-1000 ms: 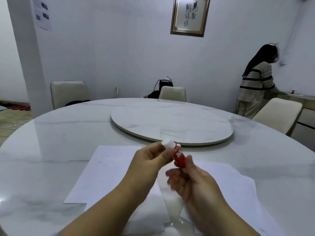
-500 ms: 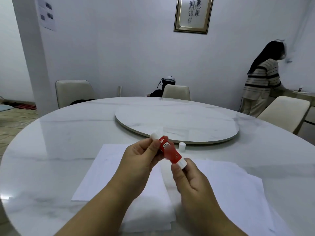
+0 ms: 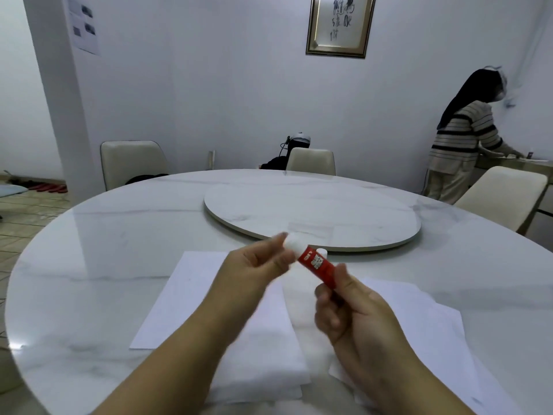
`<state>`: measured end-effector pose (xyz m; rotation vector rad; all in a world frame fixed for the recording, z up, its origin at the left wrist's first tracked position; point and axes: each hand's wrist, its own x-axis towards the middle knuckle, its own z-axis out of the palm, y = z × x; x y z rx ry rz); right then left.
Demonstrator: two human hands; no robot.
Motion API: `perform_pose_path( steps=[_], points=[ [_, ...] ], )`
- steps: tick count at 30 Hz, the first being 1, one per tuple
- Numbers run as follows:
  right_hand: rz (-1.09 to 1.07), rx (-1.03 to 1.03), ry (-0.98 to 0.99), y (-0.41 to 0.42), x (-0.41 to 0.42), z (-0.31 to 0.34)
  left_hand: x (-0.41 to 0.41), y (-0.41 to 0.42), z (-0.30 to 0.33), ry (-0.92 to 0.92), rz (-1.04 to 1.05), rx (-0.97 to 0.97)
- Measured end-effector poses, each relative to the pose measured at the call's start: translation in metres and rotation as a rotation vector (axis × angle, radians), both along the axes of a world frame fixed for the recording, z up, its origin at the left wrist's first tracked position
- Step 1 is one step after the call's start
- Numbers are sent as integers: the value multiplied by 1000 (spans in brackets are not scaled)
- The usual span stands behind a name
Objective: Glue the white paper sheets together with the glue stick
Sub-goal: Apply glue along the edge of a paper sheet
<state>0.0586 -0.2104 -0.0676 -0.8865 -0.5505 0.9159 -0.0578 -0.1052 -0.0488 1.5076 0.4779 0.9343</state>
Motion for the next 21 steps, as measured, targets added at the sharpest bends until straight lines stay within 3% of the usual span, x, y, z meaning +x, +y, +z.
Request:
perform_pose_path(
  steps=[1,3,5,6,9,12,15,17,21],
  points=[
    [-67,5,38,0,5,1,-5,5,2,188,128,23],
    [-183,-23,85,-2,14,0,-19,13,0,847,374,197],
    [-257,-57,131,-2,19,-2,-26,6,-8,1384,378,460],
    [-278,-68,148,-3,21,-3,-26,2,-11,1484,312,549],
    [-311,-76,156,-4,21,-1,-30,3,-7,1487,38,706],
    [-343,-54,158,-7,23,0,-38,15,9,1414,-229,678],
    [-364,-8,161,-10,26,2,-22,15,-4,1219,-84,680],
    [-373,39,133,-12,27,4,-9,5,-22,1193,65,705],
    [-471,-30,-172,-18,24,7,-9,9,-40,1325,-105,784]
  ],
)
